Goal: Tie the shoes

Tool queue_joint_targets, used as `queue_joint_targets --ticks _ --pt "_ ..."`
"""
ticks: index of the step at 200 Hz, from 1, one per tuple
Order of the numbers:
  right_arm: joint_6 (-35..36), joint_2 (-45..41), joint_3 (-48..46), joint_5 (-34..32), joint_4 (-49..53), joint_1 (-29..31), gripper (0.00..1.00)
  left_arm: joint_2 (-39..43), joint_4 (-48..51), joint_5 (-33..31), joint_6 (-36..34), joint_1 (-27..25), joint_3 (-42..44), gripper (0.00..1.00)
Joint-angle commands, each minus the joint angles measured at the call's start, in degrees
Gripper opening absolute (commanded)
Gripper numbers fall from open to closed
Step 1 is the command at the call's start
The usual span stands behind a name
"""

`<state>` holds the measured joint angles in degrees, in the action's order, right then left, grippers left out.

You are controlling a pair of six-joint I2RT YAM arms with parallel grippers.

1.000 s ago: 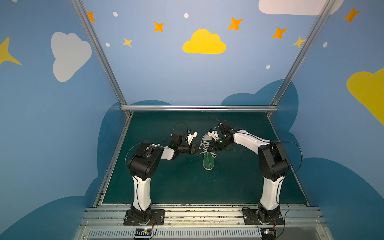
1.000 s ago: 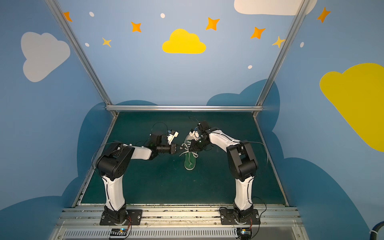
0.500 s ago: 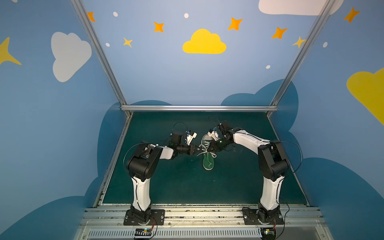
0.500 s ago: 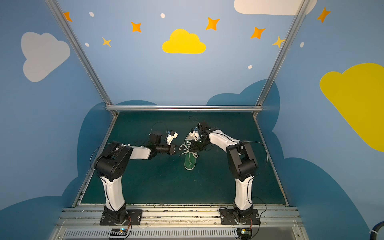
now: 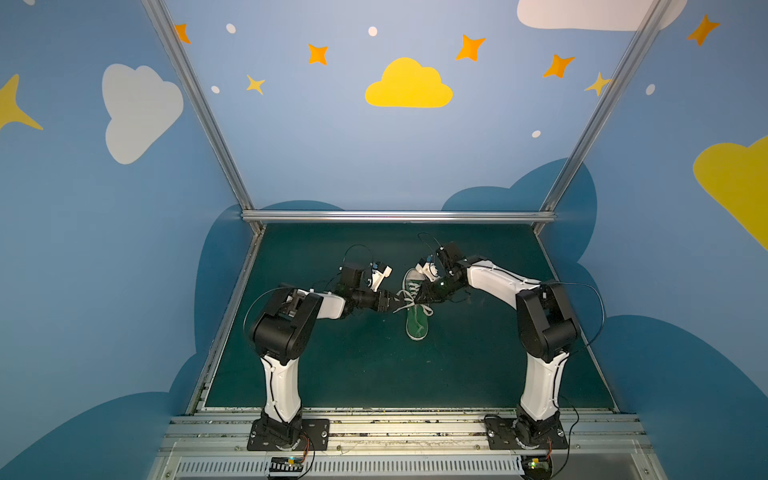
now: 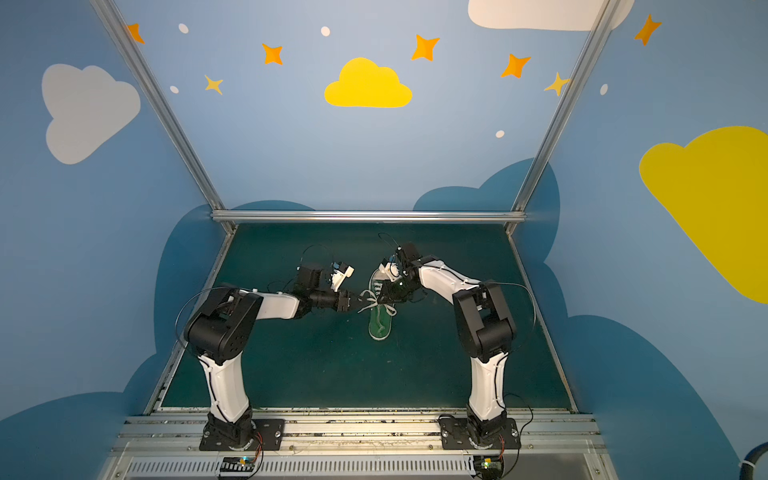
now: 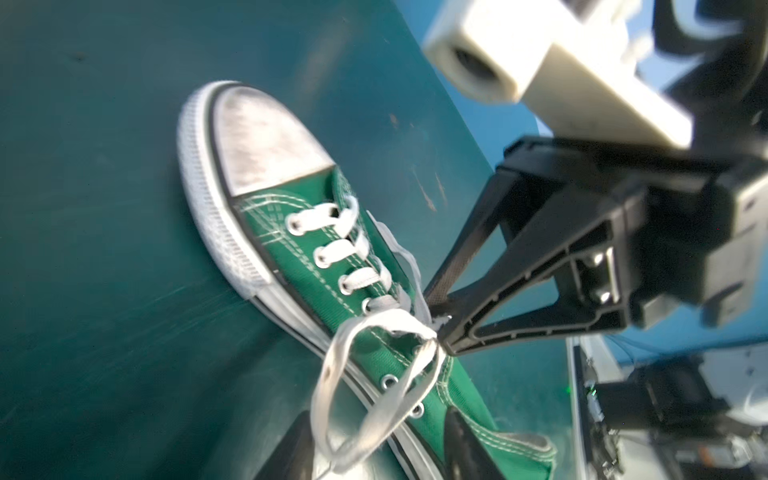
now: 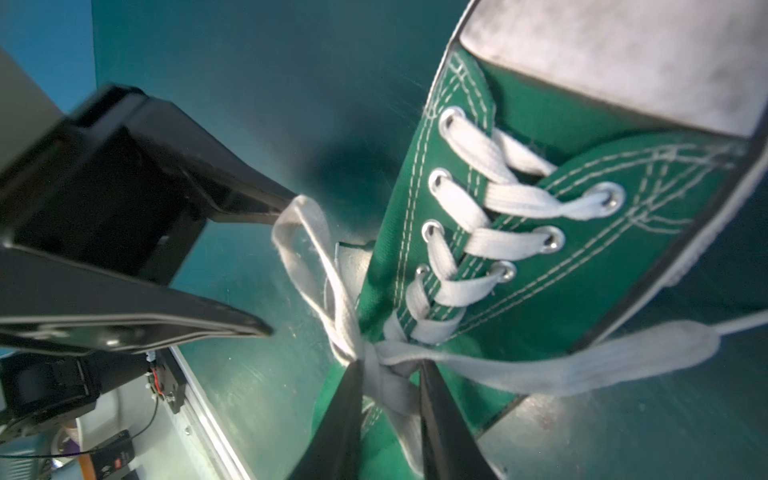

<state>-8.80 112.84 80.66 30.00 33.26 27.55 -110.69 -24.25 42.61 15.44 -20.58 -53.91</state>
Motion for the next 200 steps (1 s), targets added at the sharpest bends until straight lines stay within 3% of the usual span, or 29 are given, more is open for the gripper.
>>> queue_joint_targets --ticks 1,55,107,146,200 --pt "0.5 -3.4 -0.9 0.1 1.4 -0.1 0.3 3.7 2.6 -2.7 -1.7 1.8 1.0 0.56" --pt "0.3 -7.0 -2.5 -0.7 1.7 -0.7 0.32 4.4 7.3 -3.3 -4.5 2.4 -1.3 0.61" --pt "0.4 -1.5 0.4 -1.6 2.1 -0.7 0.32 0.9 10.4 -5.1 -6.7 0.5 -5.7 0.63" --pt "1.3 1.0 1.7 -2.8 3.8 -0.7 0.3 -1.9 22.9 -13.8 -15.3 -2.0 -11.4 0.65" --pt "1.3 -4.3 -0.6 -4.0 3.9 -1.4 0.31 -2.7 30.2 -19.4 -18.0 -2.5 -14.0 0.66"
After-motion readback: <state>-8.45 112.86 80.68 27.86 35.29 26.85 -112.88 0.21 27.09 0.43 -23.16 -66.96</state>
